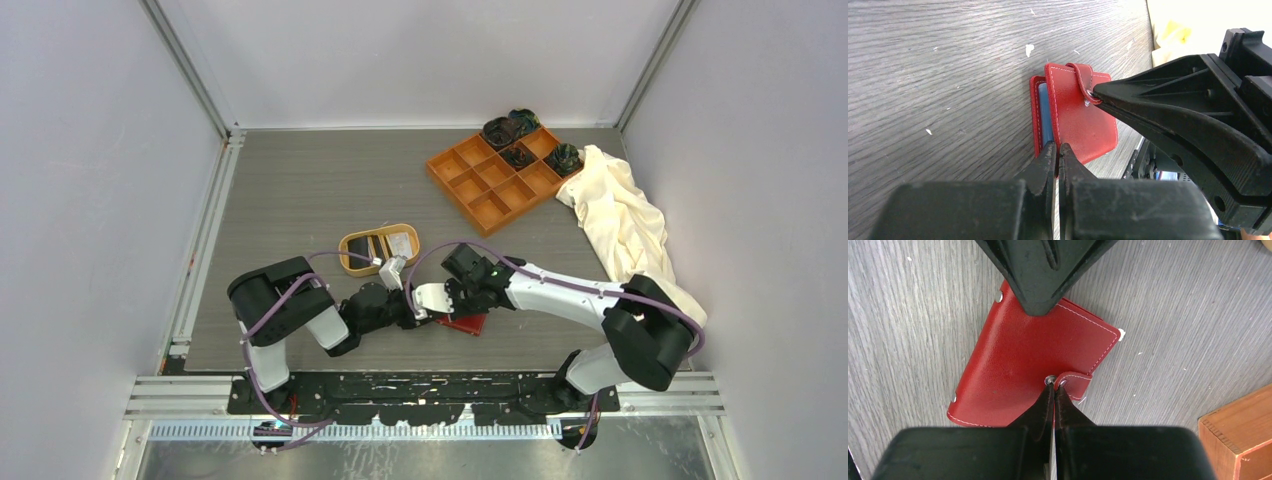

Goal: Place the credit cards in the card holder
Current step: Close the card holder at the center of the board.

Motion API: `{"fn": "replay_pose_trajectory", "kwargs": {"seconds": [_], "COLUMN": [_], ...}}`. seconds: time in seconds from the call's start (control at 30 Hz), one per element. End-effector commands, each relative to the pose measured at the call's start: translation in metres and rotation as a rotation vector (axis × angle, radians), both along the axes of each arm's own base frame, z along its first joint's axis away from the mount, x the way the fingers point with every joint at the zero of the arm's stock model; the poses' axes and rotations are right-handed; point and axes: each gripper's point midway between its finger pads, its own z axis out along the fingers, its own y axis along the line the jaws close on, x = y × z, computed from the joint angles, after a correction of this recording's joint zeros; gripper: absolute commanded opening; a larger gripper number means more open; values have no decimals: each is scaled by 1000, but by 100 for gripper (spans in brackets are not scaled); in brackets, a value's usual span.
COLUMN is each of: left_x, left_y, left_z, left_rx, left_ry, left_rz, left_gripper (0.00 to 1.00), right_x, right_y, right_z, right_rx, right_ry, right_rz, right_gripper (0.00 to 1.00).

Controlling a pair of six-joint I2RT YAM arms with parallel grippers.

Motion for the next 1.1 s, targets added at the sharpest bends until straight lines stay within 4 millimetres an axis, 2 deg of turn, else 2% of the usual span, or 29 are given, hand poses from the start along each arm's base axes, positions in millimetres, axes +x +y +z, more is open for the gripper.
{"fn": "replay_pose_trajectory", "kwargs": {"seconds": [0.0,0.67,1.07], "left_x": [-1,-2,-2], "left_y": [-4,-8,-9], "left_z": [2,7,11], "left_rx": [1,-20,-33], "left_ry": [-18,-7,-5], "left_rz": [-14,-25,-23], "left_gripper": [0,0,0], "right_x": [-6,-23,-31], "right_y": [-6,-2,-4], "right_z": [1,6,-2], "right_rx": [-21,-10,-88], "right_ry": [-15,14,-10], "right_rz": [60,135,196], "right_gripper": [1,1,1]}}
